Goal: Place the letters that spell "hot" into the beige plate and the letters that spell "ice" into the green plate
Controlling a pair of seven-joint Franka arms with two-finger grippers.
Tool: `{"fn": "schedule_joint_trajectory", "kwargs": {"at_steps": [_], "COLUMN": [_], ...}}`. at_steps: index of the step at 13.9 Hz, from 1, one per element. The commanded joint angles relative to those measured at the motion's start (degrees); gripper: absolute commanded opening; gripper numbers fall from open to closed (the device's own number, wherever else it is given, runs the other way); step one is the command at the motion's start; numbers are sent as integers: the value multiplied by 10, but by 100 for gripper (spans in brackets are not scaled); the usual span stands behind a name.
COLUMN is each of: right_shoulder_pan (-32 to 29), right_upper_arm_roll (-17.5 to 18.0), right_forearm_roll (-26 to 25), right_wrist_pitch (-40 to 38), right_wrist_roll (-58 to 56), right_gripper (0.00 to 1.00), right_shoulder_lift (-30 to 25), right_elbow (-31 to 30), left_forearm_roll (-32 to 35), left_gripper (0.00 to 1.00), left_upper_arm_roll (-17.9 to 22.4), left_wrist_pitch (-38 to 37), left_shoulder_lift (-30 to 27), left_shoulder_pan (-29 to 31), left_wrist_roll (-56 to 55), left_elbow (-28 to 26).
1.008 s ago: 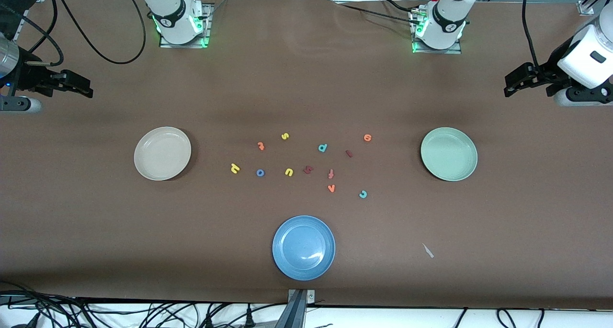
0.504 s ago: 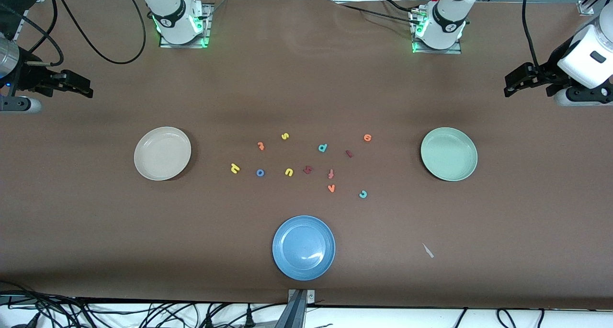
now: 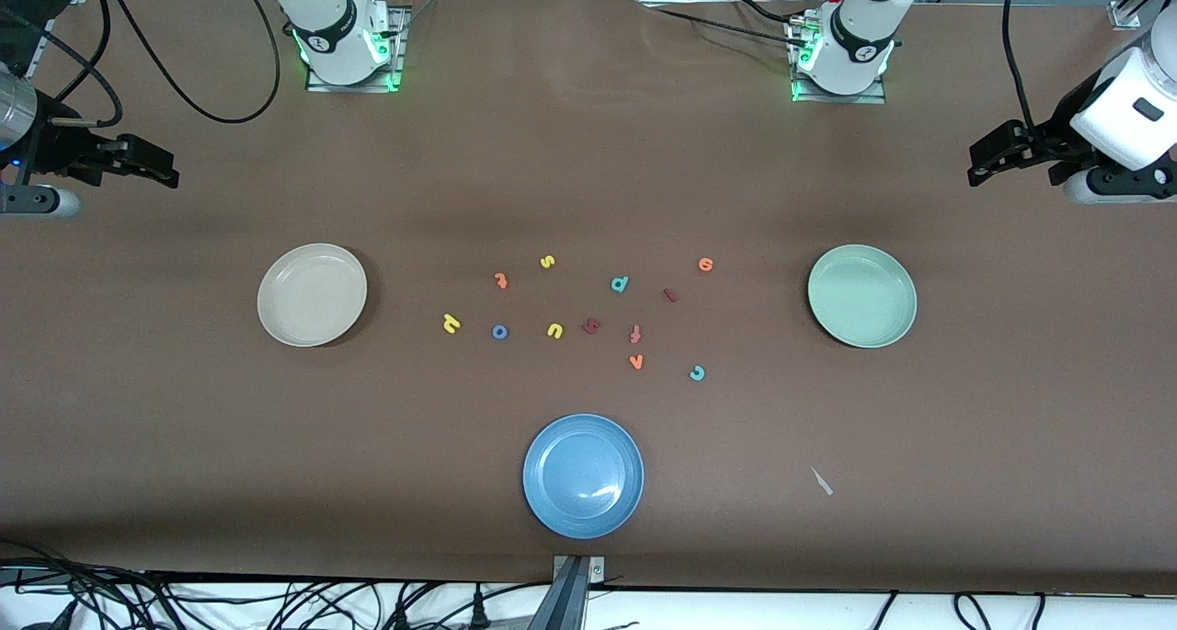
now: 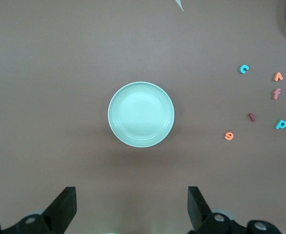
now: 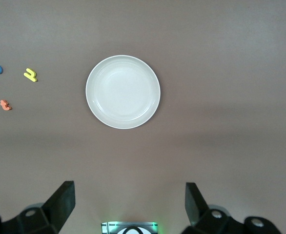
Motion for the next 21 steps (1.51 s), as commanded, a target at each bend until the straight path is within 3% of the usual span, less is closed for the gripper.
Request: {"fn": "schedule_joint_trajectory", "kwargs": {"at_steps": [1, 17, 21], "right_shoulder_pan": [-2, -2, 0], "right_upper_arm_roll": [0, 0, 0], "right_forearm_roll": [11, 10, 10], "right_wrist_pitch": [-11, -12, -17], "right_wrist_roll": [-6, -6, -4], "right_gripper": [100, 100, 100], "right_shoulder_lift": [5, 6, 6], "right_elbow": [13, 13, 14], "left_forearm_roll": [11, 11, 10], "left_gripper": [100, 100, 100], "left_upper_arm_roll": [-1, -1, -1], "left_wrist_pitch": [-2, -3, 0], "left_shoulder_lift": [-3, -3, 28], "left_shoulder_pan": [-1, -1, -8], "left_wrist_roll": [8, 0, 0], "left_elbow": [3, 3, 7]}}
